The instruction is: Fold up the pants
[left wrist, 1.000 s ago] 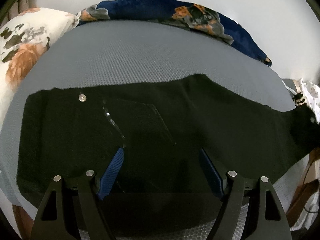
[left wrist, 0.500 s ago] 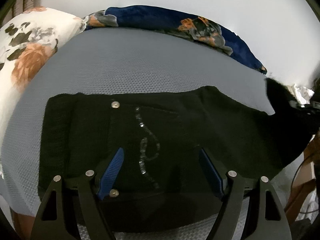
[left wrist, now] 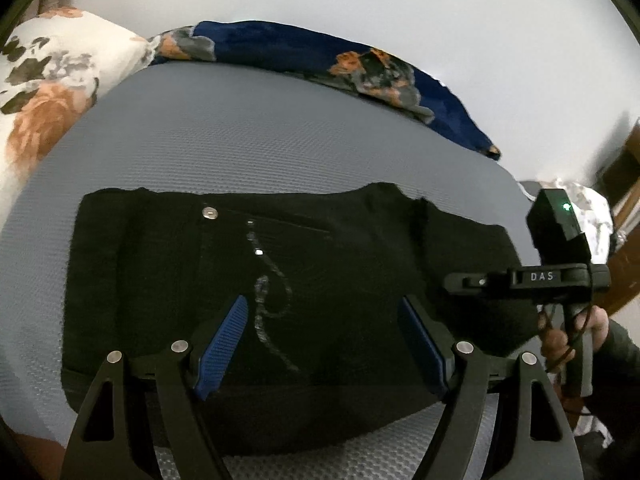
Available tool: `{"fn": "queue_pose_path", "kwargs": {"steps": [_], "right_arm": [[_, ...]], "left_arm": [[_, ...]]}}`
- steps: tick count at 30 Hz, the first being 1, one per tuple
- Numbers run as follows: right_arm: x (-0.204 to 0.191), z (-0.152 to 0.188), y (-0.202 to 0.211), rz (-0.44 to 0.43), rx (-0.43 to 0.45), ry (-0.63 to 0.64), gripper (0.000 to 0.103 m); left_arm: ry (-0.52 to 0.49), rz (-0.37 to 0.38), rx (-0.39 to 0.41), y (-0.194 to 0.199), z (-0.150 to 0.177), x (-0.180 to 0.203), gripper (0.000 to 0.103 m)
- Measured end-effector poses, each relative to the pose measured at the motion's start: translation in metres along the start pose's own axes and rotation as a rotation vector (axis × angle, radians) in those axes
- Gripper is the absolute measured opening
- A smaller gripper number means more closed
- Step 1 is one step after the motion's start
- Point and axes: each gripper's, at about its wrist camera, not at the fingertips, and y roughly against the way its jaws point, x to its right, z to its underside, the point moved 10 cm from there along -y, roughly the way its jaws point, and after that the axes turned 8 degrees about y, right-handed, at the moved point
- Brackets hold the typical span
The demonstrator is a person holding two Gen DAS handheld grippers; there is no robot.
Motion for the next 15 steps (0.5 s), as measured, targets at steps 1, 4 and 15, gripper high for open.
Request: {"fn": "queue_pose_path", "kwargs": {"steps": [1,4,15], "right_arm": [[-0.004,0.000,0.008,0.008,0.018,0.021,0.039],[-0.004,-0.001,0.044,0.038,0.094,0.049,0.047],[0.058,0.026,0.132,0.161,0.320,-0.111,0.054]], "left_arm": [[0.004,0.018,-0.009,0.000,0.001,0.003,0.078],[0.026,0.083,-0.040,0.000,0.006,0.011,0.078],[0.170,0.359,-0.287,-0.036,0.023,0.080,0.076]]}}
